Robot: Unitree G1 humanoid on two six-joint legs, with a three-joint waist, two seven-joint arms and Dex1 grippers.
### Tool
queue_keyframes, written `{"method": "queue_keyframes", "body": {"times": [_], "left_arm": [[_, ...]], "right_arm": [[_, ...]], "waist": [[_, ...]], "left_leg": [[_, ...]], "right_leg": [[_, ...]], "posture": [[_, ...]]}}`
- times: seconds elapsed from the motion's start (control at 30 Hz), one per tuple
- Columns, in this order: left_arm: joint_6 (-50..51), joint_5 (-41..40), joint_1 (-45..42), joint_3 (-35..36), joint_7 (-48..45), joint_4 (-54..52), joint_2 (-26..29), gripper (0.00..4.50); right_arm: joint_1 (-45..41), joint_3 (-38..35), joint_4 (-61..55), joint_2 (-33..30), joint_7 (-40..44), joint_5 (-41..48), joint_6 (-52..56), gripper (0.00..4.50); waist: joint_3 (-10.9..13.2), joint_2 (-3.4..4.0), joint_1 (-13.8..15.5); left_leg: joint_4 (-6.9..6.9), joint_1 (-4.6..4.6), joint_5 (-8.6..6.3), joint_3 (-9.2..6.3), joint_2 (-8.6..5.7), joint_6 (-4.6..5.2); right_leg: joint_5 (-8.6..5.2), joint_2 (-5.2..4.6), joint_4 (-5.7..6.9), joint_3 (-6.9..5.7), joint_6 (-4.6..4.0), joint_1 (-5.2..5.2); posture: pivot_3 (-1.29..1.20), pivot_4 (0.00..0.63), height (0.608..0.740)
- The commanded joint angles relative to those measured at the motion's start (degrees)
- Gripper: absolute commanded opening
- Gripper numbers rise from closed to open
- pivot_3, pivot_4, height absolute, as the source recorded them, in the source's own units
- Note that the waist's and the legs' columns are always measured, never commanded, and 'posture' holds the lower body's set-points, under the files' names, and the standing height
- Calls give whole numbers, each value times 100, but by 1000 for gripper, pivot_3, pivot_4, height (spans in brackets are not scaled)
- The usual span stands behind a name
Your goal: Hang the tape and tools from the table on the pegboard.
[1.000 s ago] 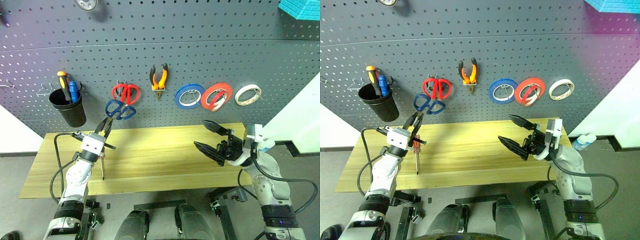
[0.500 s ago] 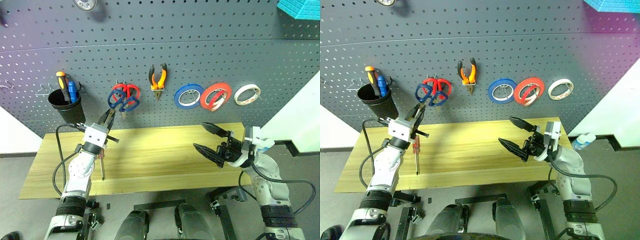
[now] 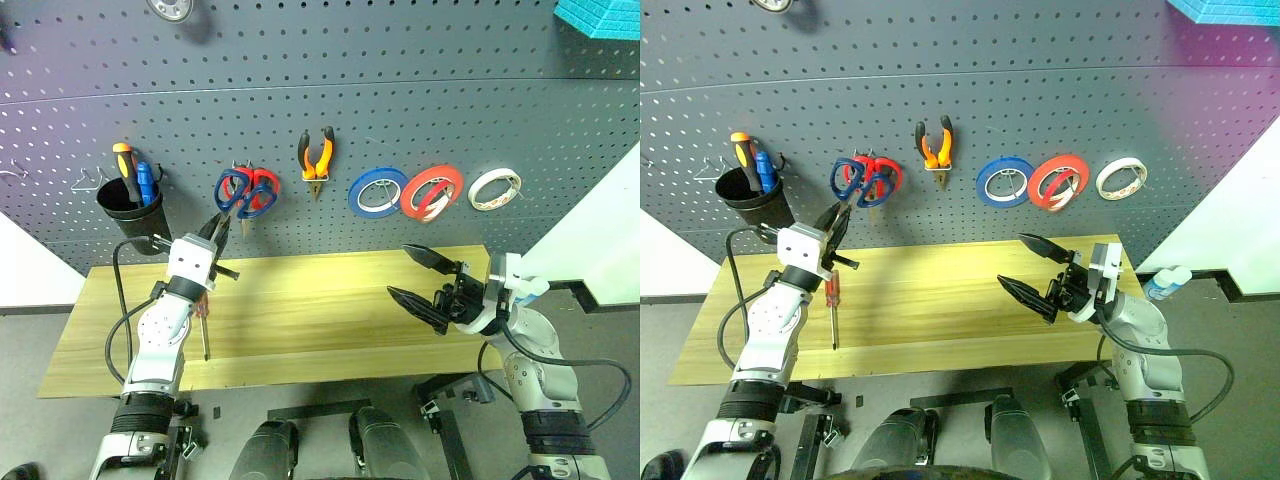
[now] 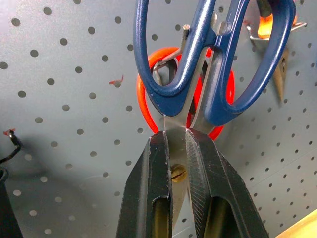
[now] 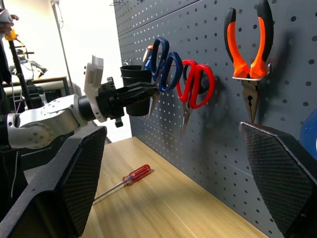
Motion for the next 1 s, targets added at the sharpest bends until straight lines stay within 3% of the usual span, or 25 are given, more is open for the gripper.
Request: {"method": "queue_keyframes", "body": {"times": [0.03,0.17,0.63,1.0], "left_arm": [[505,-168,-230,-13,29,-607,-94,147],[1122,-135,-292,-85,58,-938,-209,147],[1942,-256,46,-170,-76,-1814,-332,4468],[1693,-502,1242,134,-612,-2400,85,4468]], "right_arm": [[-38,-41,-161,-10,-10,36,-64,4500],[-44,-35,-134,-9,0,28,-74,4500],[-55,-77,-33,-35,56,-4,-120,4500],[-137,-31,-172,-39,70,74,5,4500]], "waist": [[0,0,0],[0,0,-6],[0,0,-3],[0,1,-63]], "left_leg": [[0,-1,0,0,0,0],[0,0,0,0,0,0],[1,0,0,0,1,0],[-1,3,0,1,3,0]], "right_leg": [[0,0,-1,0,0,0],[0,0,-1,0,0,0],[0,3,0,2,0,1],[0,2,-1,3,-1,4]], "posture": [[-140,140,740],[-142,139,740],[-143,137,740],[-136,145,740]]}}
